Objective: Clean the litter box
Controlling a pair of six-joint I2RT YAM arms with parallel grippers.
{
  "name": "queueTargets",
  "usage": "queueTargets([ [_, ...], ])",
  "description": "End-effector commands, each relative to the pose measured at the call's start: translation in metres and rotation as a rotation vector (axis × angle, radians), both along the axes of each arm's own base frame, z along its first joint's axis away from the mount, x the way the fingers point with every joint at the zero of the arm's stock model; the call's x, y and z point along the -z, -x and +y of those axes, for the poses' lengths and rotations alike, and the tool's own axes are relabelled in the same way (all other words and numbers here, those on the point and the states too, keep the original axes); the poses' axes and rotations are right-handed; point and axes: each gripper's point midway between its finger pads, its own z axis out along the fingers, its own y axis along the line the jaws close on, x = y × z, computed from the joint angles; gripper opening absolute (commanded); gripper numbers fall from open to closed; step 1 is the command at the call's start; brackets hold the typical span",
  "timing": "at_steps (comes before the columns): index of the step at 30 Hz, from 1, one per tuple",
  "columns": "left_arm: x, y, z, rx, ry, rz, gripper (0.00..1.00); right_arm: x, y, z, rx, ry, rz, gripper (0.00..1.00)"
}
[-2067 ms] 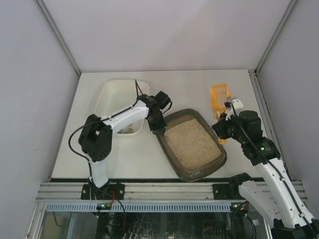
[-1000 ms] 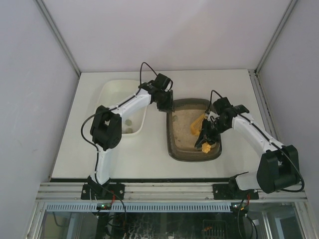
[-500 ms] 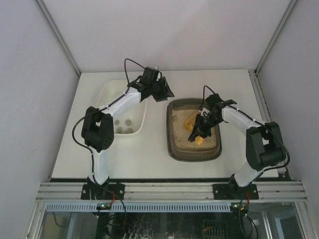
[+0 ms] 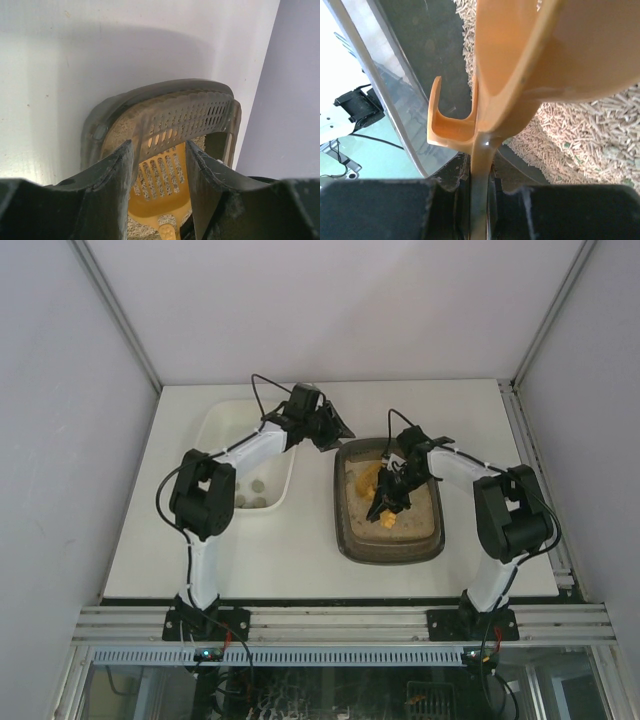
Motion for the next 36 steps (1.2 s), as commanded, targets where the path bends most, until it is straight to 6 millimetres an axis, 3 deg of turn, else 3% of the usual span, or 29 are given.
queueTargets([
  [1, -0.002, -0.003, -0.012, -0.01, 0.077, 0.012, 0.5, 0.004, -0.018, 0.01, -0.042, -0.023, -0.083, 0.0],
  [12, 0.01, 0.001, -0.012, -0.02, 0.094, 0.037, 0.5, 0.024, -0.028, 0.023, -0.084, 0.02, -0.134, 0.0],
  [21, 0.018, 0.01, -0.01, -0.012, 0.096, 0.059, 0.5, 0.021, -0.039, 0.038, -0.092, -0.052, -0.197, 0.0],
  [36, 0.027, 0.018, -0.005, -0.004, 0.085, 0.076, 0.5, -0.012, -0.023, -0.004, 0.041, -0.132, -0.23, 0.0],
])
